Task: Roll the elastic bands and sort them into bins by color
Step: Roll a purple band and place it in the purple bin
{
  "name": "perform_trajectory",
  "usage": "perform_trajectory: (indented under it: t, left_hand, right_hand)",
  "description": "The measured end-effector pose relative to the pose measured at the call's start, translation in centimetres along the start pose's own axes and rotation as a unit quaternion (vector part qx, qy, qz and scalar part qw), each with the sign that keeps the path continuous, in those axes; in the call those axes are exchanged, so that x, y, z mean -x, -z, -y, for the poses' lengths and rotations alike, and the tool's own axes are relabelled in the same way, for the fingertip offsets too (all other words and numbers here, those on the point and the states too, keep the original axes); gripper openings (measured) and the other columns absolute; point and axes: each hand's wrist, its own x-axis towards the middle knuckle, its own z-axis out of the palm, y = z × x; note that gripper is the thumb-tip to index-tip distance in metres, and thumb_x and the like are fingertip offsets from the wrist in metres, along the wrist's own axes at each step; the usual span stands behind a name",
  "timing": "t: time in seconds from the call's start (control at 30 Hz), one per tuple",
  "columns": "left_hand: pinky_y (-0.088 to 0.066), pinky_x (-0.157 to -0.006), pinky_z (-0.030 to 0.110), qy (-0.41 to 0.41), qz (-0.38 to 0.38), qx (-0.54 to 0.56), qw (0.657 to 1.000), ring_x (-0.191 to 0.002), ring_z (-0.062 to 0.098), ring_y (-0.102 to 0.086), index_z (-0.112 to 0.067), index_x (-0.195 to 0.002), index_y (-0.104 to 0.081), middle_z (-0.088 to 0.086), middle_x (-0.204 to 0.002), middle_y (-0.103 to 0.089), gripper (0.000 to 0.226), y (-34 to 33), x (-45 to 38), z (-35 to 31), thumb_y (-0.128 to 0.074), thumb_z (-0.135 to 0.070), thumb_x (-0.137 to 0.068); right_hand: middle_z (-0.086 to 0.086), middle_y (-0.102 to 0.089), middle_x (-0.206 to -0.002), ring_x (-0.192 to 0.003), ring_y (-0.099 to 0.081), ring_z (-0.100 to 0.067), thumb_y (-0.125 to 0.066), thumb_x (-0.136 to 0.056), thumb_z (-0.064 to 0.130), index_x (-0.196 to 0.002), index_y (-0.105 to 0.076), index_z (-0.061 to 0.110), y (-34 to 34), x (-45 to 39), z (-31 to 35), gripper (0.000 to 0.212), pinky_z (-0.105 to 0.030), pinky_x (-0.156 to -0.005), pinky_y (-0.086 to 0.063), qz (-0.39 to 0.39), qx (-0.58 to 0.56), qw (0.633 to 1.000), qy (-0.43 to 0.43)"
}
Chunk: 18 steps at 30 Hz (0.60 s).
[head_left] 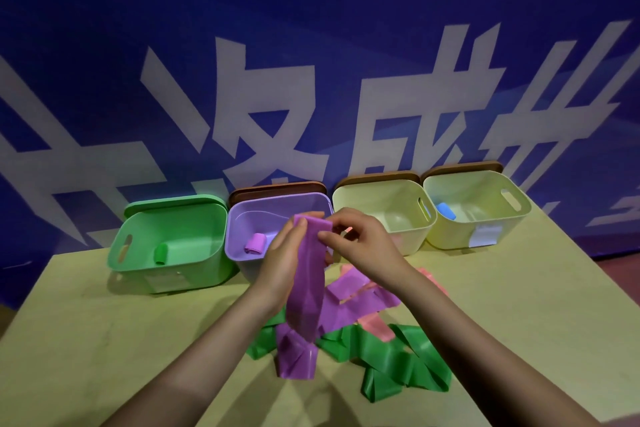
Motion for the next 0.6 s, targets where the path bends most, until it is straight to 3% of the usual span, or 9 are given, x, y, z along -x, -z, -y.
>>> perform_trajectory:
  t: [0.07, 0.2, 0.37, 0.47, 0.6]
  left_hand:
    - [-0.055, -0.078, 0.040, -0.002, 0.004, -0.014, 1.000, -0.077, 0.020, -0.070, -0.009, -0.111, -0.061, 0.006, -0.091, -0.074, 0.028, -0.1, 0.2, 0.0, -0.037, -0.020, -0.101]
    - [-0.052, -0.086, 0.056, 0.017, 0.012, -0.017, 1.000, -0.073, 0.035, -0.069, -0.010, -0.108, -0.061, 0.019, -0.088, -0.072, 0.022, -0.5, 0.6, 0.1, -0.042, -0.017, -0.099]
    - [-0.043, -0.093, 0.065, 0.013, -0.024, -0.063, 0.998, -0.093, 0.035, -0.062, -0.024, -0.089, -0.070, 0.024, -0.100, -0.066, 0.021, -0.4, 0.5, 0.9, -0.061, -0.042, -0.081]
    - [-0.046, -0.096, 0.057, 0.027, -0.050, -0.042, 0.997, -0.094, 0.035, -0.064, -0.022, -0.088, -0.071, 0.017, -0.098, -0.070, 0.019, -0.5, 0.4, 1.2, -0.055, -0.027, -0.094]
    - [-0.040, -0.100, 0.062, 0.011, -0.048, -0.028, 0.998, -0.102, 0.034, -0.061, -0.025, -0.093, -0.074, 0.019, -0.106, -0.069, 0.019, -0.2, 0.5, 1.1, -0.056, -0.031, -0.088]
  right_hand:
    - [0.008, -0.059, -0.075, -0.072, -0.056, -0.006, -0.070, -0.081, 0.010, -0.074, -0.067, 0.022, -0.1, 0.0, -0.2, 0.014, -0.024, -0.067, -0.043, -0.028, 0.006, 1.000, 0.009]
    - [0.004, -0.058, -0.065, -0.060, -0.052, -0.008, -0.065, -0.085, 0.003, -0.072, -0.066, 0.015, 0.1, -0.1, 0.0, 0.017, -0.025, -0.061, -0.042, -0.060, -0.065, 0.996, -0.031]
    - [0.002, -0.060, -0.069, -0.063, -0.052, -0.006, -0.063, -0.085, -0.005, -0.085, -0.069, 0.007, 0.8, -0.5, 0.2, 0.013, -0.019, -0.064, -0.042, -0.092, -0.088, 0.992, -0.017]
    - [0.001, -0.069, -0.082, -0.075, -0.061, -0.012, -0.063, -0.084, -0.002, -0.091, -0.073, 0.010, 0.5, -0.1, 0.0, 0.018, -0.025, -0.069, -0.048, -0.093, -0.033, 0.995, 0.028]
    - [0.001, -0.068, -0.087, -0.078, -0.061, -0.014, -0.062, -0.084, -0.002, -0.097, -0.074, 0.016, 0.9, 0.4, -0.6, 0.025, -0.026, -0.068, -0.048, -0.072, 0.075, 0.987, 0.124]
